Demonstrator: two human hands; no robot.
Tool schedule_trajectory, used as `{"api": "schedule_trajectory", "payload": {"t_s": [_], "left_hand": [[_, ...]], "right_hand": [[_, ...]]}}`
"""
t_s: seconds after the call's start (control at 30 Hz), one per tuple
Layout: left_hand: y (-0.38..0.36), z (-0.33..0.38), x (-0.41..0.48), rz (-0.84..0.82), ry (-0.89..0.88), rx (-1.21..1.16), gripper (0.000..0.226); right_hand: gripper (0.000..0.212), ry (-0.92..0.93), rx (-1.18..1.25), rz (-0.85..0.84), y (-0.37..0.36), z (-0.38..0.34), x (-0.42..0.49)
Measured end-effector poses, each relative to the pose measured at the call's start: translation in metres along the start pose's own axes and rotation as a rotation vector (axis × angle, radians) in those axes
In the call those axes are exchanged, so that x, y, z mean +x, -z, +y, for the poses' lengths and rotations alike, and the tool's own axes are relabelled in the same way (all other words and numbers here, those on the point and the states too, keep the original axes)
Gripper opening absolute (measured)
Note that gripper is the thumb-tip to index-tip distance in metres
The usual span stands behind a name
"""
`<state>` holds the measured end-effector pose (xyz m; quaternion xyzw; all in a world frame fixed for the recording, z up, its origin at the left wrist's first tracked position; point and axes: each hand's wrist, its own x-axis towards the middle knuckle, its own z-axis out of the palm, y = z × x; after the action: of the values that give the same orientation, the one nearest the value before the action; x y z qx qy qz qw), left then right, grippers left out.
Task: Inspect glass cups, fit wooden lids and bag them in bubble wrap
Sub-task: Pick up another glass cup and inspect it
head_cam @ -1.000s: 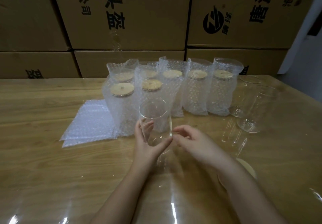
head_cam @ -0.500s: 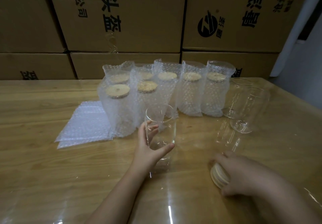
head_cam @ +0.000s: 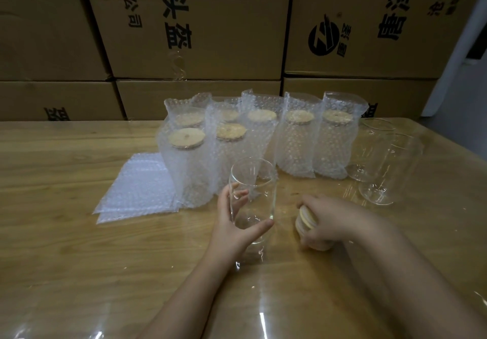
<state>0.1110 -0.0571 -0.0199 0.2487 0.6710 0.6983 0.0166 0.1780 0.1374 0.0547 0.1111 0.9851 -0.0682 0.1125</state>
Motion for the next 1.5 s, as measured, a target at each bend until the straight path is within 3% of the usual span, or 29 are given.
{"api": "schedule_trajectory", "payload": {"t_s": [0.07, 0.13, 0.27, 0.37, 0.5, 0.63, 0.83, 1.13, 1.5], "left_hand": [[0.000, 0.000, 0.000, 0.001, 0.008, 0.007, 0.079], [0.000, 0.001, 0.000, -0.004, 0.016, 0.008, 0.081], [0.000, 0.002, 0.000, -0.045, 0.029, 0.002, 0.085], [0.000, 0.004, 0.001, -0.066, 0.053, 0.006, 0.091], [0.001, 0.003, 0.002, -0.079, 0.090, -0.019, 0.090], [0.000, 0.002, 0.004, -0.076, 0.093, -0.019, 0.091], [0.000, 0.003, 0.003, -0.075, 0.082, -0.001, 0.089], [0.000, 0.004, 0.002, -0.073, 0.095, -0.002, 0.089], [0.001, 0.010, -0.001, -0.078, 0.097, -0.032, 0.083]], "right_hand": [[0.073, 0.007, 0.022, 0.073, 0.014, 0.002, 0.001], [0.070, 0.057, 0.215, 0.228, 0.028, 0.002, -0.002], [0.056, 0.273, 1.107, 0.621, 0.045, -0.028, -0.013], [0.047, 0.446, 1.465, 0.663, 0.041, -0.061, -0.004], [0.044, 0.556, 1.487, 0.592, 0.033, -0.094, 0.011], [0.048, 0.484, 1.452, 0.588, 0.013, -0.097, 0.023], [0.027, 0.441, 1.456, 0.684, -0.004, -0.096, 0.027], [0.031, 0.504, 1.505, 0.692, -0.010, -0.096, 0.032], [0.027, 0.459, 1.519, 0.664, -0.022, -0.093, 0.035]]}}
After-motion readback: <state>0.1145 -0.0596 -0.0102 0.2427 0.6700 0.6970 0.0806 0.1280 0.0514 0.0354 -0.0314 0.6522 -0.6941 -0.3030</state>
